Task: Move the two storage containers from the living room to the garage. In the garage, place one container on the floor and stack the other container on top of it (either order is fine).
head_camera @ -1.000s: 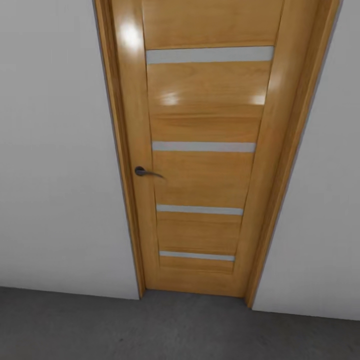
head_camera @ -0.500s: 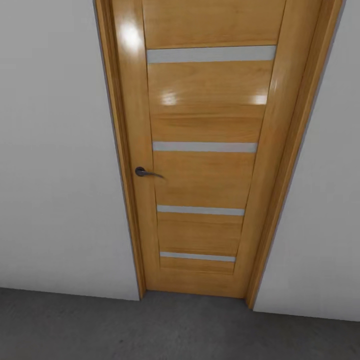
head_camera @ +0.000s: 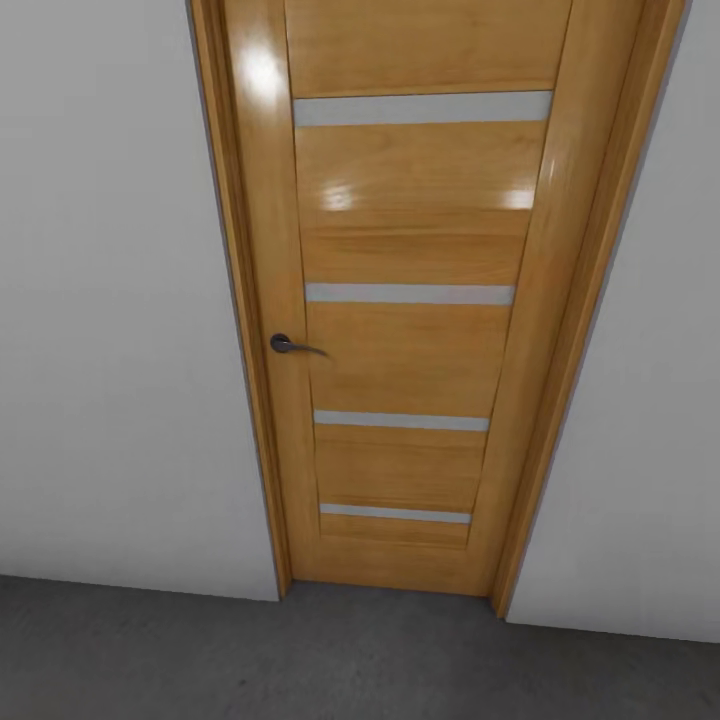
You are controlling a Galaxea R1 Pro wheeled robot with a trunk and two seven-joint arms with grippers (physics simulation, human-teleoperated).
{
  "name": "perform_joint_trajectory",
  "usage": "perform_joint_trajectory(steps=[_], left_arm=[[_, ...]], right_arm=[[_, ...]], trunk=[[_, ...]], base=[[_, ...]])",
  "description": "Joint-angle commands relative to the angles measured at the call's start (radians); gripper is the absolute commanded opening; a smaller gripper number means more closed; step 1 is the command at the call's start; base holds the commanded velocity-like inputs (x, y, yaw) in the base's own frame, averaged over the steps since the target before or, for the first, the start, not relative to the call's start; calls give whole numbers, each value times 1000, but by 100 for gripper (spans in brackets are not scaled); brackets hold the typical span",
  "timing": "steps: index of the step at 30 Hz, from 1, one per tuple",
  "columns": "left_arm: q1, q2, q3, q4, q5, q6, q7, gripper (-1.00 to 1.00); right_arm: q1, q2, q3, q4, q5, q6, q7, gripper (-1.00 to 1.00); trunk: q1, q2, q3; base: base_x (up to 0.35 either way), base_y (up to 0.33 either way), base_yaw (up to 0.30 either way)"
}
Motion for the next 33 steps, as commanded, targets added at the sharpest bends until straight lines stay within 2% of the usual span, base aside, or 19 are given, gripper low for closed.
perform_joint_trajectory(steps=[1,2,4,7,9,13,15,16,18,19,23,25,29,30,31,32,33], left_arm=[[1,-2,2,-2,-1,-3,1,100],[1,-4,1,-2,-3,-26,1,100],[1,-4,1,-2,-4,-38,1,100],[1,-3,2,-2,-5,-48,1,100],[1,-2,3,-1,-5,-51,1,100],[1,0,6,0,-4,-63,1,100],[1,1,7,15,-3,-85,1,100],[1,1,6,21,-3,-92,1,100],[1,1,3,63,-2,-142,1,100],[1,1,3,70,-2,-161,2,100],[1,6,9,80,7,-206,3,100],[1,6,21,82,30,-214,2,100],[1,0,29,61,57,-209,1,100],[1,0,30,11,54,-194,0,100],[1,4,31,-86,41,-103,0,100],[0,6,31,-144,34,-31,1,100],[0,5,31,-174,29,7,2,100]], right_arm=[[-1,1,1,30,7,-3,0,100],[2,2,1,110,9,-7,0,100],[5,0,1,191,11,-42,0,100],[36,-5,2,285,4,-216,0,100],[98,-4,1,304,1,-323,0,100],[197,-3,-2,313,-1,-447,0,100],[260,-1,-4,315,-10,-553,0,100],[274,0,-4,316,-14,-583,0,100],[340,4,-5,316,-35,-739,3,100],[357,7,-5,316,-38,-770,6,100],[386,35,-5,317,-42,-812,12,100],[390,50,-6,317,-42,-817,12,100],[393,58,-5,316,-41,-818,12,100],[393,60,-4,315,-40,-817,12,100],[393,60,-4,314,-39,-817,12,100],[393,60,-4,314,-39,-816,12,100],[393,60,-4,314,-39,-816,12,100]], trunk=[[0,0,-1],[0,0,-1],[0,0,-1],[0,0,-1],[0,0,-1],[0,0,-1],[0,0,-1],[0,0,-1],[0,0,-1],[0,0,-1],[0,0,-1],[0,0,-1],[0,0,-1],[0,0,-1],[0,0,-1],[0,0,-1],[0,0,-1]], base=[[0,0,0],[0,0,0],[0,0,0],[0,0,0],[0,0,0],[0,0,0],[0,0,0],[0,0,0],[0,0,0],[0,0,0],[0,0,0],[0,0,0],[0,0,0],[0,0,0],[0,0,0],[0,0,0],[0,0,0]])
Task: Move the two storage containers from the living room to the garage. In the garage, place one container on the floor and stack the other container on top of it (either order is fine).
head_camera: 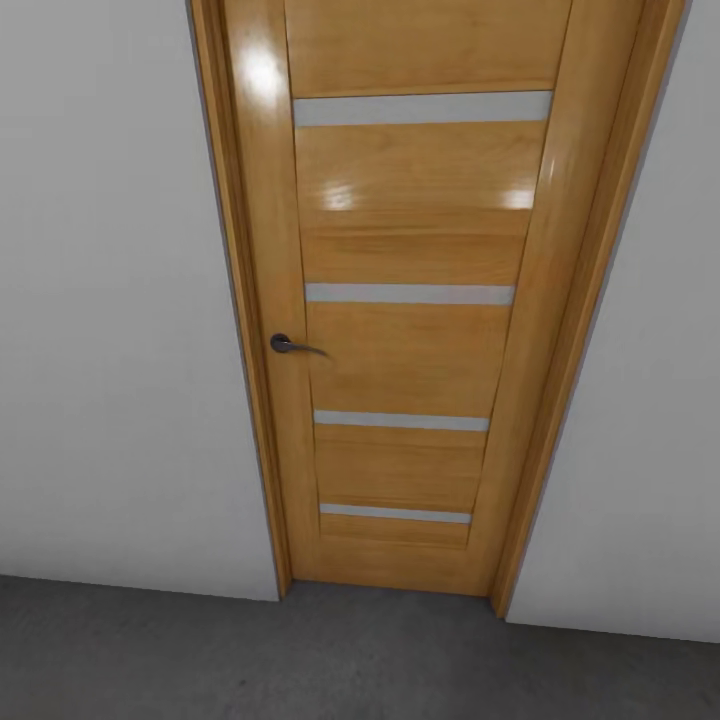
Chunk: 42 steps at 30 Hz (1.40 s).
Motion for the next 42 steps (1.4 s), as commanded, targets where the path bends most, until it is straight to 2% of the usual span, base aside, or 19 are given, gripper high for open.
perform_joint_trajectory(steps=[1,2,5,8,10,11,15,19,23,28,32,37,38,42], left_arm=[[-2,-2,2,-67,-6,79,1,100],[-16,-7,1,-172,-21,171,1,100],[-67,-28,-1,-323,-41,268,0,100],[-132,-47,-1,-367,-45,318,1,100],[-197,-60,-1,-377,-48,352,0,100],[-242,-68,-1,-377,-49,370,-1,100],[-361,-97,-1,-361,-49,394,0,100],[-429,-138,-1,-362,-48,400,1,100],[-460,-139,-1,-365,-42,398,-2,100],[-471,-139,-4,-332,-42,398,-2,100],[-482,-139,-49,-314,-46,408,-4,100],[-493,-139,-70,-283,-46,411,-3,100],[-502,-139,-72,-271,-46,414,-3,100],[-613,-139,-74,-81,-43,484,1,100]], right_arm=[[0,0,-1,1,1,-3,1,100],[0,0,-1,1,1,-3,1,100],[0,0,-1,1,5,-3,1,100],[0,0,-1,1,7,-3,-1,100],[0,0,-1,1,8,-2,-2,100],[0,0,0,1,9,-2,-2,100],[0,1,1,1,11,-3,-1,100],[0,1,1,1,10,-5,-1,100],[0,1,0,1,7,-6,-1,100],[0,1,-2,1,6,-6,-5,100],[0,1,-2,-1,3,-3,-8,100],[0,1,-3,-2,2,-2,-9,100],[0,1,-3,-2,2,-2,-10,100],[0,1,-3,-2,1,-1,-11,100]], trunk=[[0,0,-1],[0,0,-1],[0,0,-1],[0,0,-1],[0,0,-1],[0,0,-1],[0,0,-1],[0,0,-1],[0,0,-1],[0,0,-1],[0,0,-1],[0,0,-1],[0,0,-1],[0,0,-1]], base=[[0,0,0],[0,0,0],[0,0,0],[0,0,0],[0,0,0],[0,0,0],[0,0,0],[0,0,0],[0,0,0],[0,0,0],[0,0,0],[0,0,0],[0,0,0],[0,0,0]])
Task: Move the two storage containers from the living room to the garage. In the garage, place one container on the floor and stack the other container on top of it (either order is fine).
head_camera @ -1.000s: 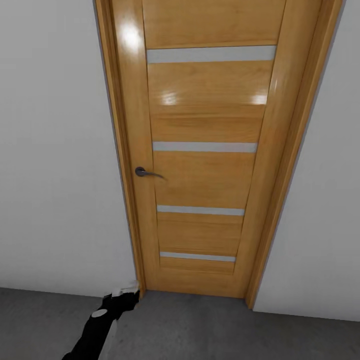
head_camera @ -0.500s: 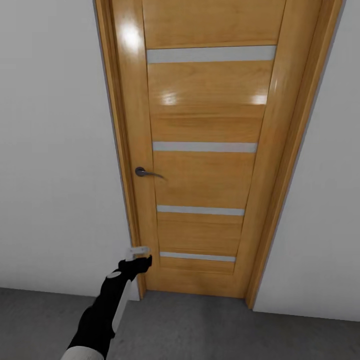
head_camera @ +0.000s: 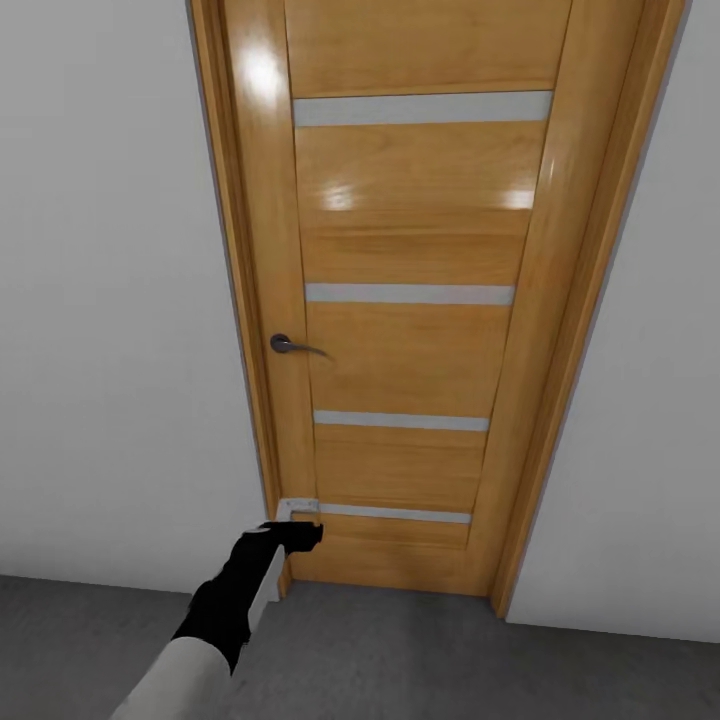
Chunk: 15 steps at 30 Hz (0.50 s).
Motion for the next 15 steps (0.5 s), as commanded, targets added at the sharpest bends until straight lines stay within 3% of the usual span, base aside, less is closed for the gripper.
perform_joint_trajectory(steps=[1,10,15], left_arm=[[-13,0,-1,22,-1,10,4,100],[-39,0,-1,58,5,14,5,100],[-67,0,0,60,37,19,5,100]], right_arm=[[0,0,-1,1,3,-3,0,100],[0,0,-1,1,3,-4,0,100],[0,0,-1,1,4,-4,1,100]], trunk=[[0,-1,-1],[0,-1,-1],[0,-1,-1]], base=[[0,0,0],[0,0,0],[0,0,0]])
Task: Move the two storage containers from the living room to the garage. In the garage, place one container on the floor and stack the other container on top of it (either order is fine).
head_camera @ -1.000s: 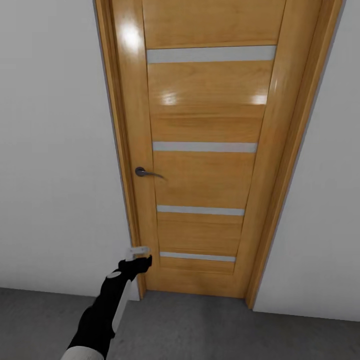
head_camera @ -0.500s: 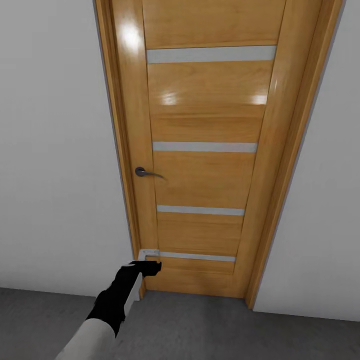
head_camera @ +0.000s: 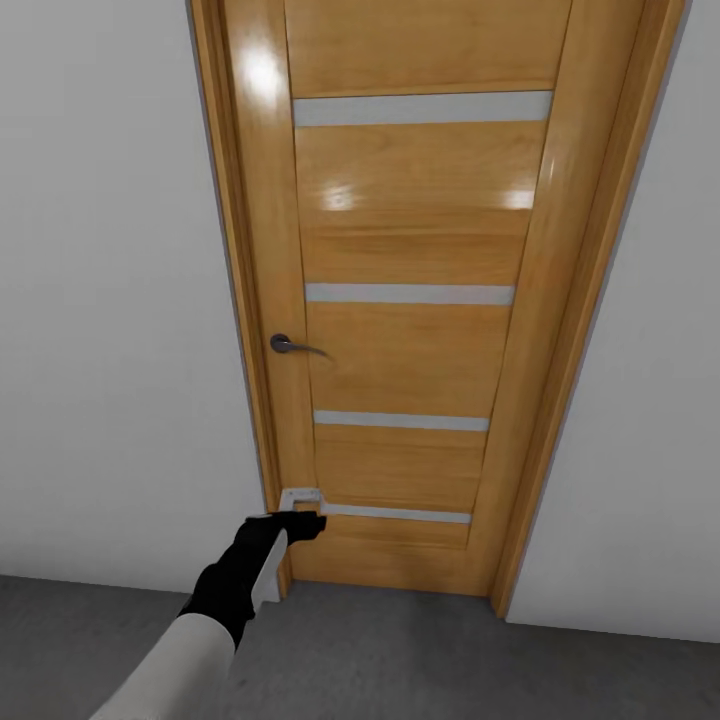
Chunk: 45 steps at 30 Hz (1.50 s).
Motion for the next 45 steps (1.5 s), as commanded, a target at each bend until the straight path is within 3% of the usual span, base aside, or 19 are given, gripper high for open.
perform_joint_trajectory(steps=[1,12,45], left_arm=[[-4,0,-1,-1,6,5,5,100],[-11,0,0,-1,19,0,-10,100],[-11,0,-2,1,19,-11,-10,100]], right_arm=[[0,0,-1,1,3,-4,0,100],[0,0,-1,1,3,-5,0,100],[0,-2,-2,1,3,-5,0,100]], trunk=[[0,-1,-1],[0,-1,-1],[0,-1,0]], base=[[0,0,0],[27,0,0],[322,0,-7]])
